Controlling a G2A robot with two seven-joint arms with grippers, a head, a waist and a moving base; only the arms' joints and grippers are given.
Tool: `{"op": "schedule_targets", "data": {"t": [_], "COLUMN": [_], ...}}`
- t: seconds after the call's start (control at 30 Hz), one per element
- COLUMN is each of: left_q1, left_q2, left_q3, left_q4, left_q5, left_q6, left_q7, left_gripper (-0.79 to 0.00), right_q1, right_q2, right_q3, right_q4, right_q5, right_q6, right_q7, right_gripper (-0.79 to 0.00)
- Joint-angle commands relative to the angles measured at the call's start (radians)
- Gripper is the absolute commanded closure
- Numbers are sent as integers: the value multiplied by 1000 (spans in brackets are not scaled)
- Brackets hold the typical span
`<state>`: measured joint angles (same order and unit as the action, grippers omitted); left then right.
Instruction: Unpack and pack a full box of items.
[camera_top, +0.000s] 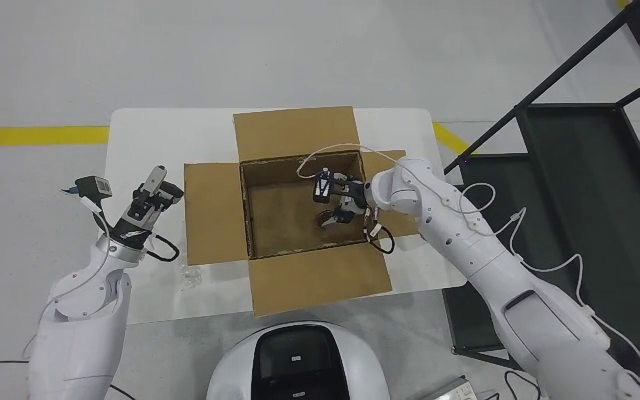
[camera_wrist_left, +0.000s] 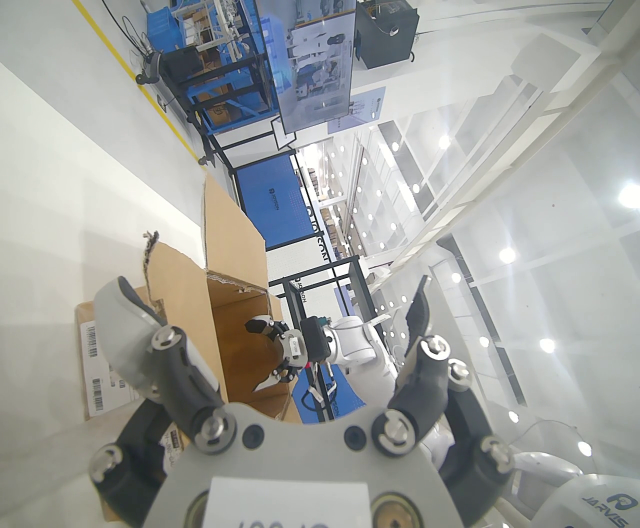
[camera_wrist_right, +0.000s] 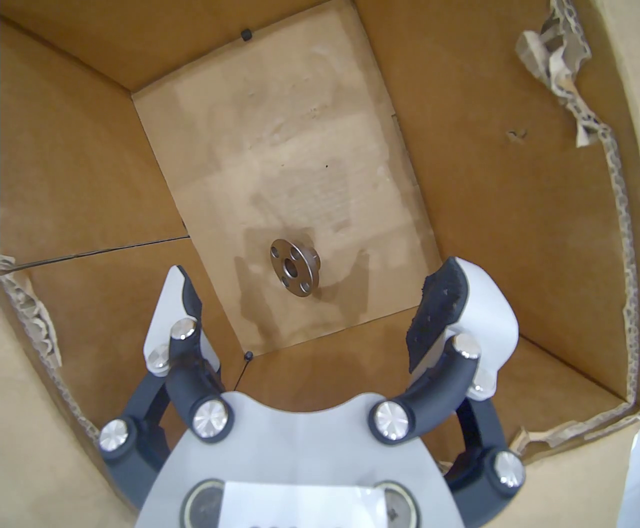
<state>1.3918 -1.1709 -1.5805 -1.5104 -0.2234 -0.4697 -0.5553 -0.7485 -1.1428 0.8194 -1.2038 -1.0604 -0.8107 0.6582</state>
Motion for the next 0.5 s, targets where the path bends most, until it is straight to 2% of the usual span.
{"op": "schedule_targets", "data": {"t": [0.0, 0.2, 0.33, 0.47], "left_q1": [0, 0, 0, 0], "left_q2": [0, 0, 0, 0], "left_q3": [0, 0, 0, 0], "left_q4": [0, 0, 0, 0], "left_q5": [0, 0, 0, 0], "left_q6": [0, 0, 0, 0], "left_q7": [0, 0, 0, 0], "left_gripper": [-785, -785, -785, -785], "right_q1": [0, 3, 41, 85], "right_q2": [0, -1, -11, -31], "right_q3": [0, -6, -36, -86], "right_q4": [0, -5, -8, 49], "right_q5": [0, -9, -11, -2], "right_q6": [0, -3, -60, -101], "right_q7": [0, 9, 29, 51], "right_gripper": [-785, -785, -785, -785]}}
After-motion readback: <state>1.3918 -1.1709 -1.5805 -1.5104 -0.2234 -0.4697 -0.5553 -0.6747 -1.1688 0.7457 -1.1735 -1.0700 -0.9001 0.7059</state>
